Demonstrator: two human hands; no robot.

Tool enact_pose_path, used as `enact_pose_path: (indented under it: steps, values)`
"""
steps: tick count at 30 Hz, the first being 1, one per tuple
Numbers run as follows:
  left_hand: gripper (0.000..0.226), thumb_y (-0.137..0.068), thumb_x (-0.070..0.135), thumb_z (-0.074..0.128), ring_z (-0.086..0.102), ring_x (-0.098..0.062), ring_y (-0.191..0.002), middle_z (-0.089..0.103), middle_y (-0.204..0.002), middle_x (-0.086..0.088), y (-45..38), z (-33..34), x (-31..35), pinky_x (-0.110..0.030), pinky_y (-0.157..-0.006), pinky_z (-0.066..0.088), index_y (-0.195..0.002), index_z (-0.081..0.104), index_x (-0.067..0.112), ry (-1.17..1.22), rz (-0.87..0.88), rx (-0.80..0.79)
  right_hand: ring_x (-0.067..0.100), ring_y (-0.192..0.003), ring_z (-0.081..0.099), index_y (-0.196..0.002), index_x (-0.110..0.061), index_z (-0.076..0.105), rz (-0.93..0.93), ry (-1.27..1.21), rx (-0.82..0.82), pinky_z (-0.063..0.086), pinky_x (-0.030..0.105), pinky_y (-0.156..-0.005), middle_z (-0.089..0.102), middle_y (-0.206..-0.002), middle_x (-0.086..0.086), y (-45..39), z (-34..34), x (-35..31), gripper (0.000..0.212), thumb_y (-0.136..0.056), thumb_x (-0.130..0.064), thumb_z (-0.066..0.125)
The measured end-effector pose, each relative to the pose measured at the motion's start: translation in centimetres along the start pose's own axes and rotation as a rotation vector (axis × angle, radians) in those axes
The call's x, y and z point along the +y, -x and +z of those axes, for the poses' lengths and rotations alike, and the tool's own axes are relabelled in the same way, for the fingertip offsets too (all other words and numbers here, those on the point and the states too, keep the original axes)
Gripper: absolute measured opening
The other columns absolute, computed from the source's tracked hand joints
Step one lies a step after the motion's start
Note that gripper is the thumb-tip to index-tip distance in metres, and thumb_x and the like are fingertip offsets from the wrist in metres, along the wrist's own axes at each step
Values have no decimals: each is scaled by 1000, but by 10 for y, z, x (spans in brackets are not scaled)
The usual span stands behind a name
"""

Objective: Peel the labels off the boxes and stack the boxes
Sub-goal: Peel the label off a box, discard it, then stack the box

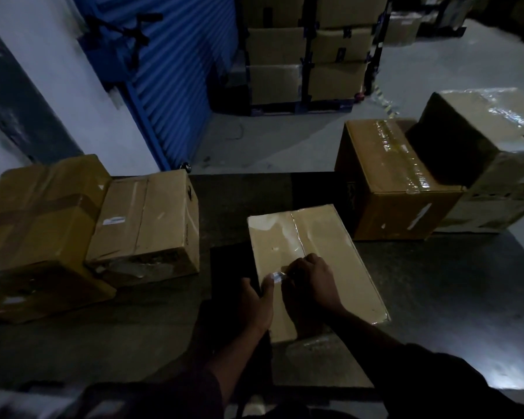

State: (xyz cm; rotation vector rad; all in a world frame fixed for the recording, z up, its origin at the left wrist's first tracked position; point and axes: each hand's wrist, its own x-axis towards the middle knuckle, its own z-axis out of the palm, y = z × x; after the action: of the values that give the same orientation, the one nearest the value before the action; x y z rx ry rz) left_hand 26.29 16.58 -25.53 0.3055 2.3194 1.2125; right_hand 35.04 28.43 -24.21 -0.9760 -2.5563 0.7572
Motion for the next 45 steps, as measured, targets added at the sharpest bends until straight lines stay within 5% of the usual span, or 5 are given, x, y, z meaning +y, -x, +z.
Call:
enact_pose_path:
  steps: [24,31,36,41,45]
  values:
    - [50,-98,55,35,56,-17,-90,58,-114,-7,-2,0,-5,-32,-79,44,-127,47,15,-36,33,48,23,-87,57,-92,-29,71,6,17,-4,40,34,-72,61,-89,0,-3,2,-2,26,-77,-50,65]
    - [55,-101,48,32,51,-31,-122,49,-138,-15,-3,2,-5,-34,-96,38,-141,39,11,-23,20,61,14,-89,56,-102,-39,68,-24,3,-7,36,31,-72,61,-92,-10,-1,3,2,26,-77,-45,71]
    - [46,-102,44,34,55,-26,-105,57,-124,-13,-2,1,-4,-27,-80,32,-127,49,8,-35,52,80,18,-93,55,-96,-33,72,-19,1,-39,36,34,-78,63,-96,-3,0,-1,-2,20,-79,-43,72]
    - [51,-101,48,31,54,-28,-113,54,-129,-12,-6,3,-8,-31,-87,37,-136,42,13,-19,23,32,20,-95,56,-90,-32,73,-55,-21,-71,33,31,-76,65,-97,-3,3,-6,3,13,-78,-38,74]
    - [49,-102,44,32,55,-29,-112,54,-127,-12,-5,2,-6,-29,-84,34,-136,43,9,-28,36,21,20,-88,60,-87,-32,72,-63,-127,-72,47,38,-79,67,-93,-4,8,-8,5,10,-78,-33,74]
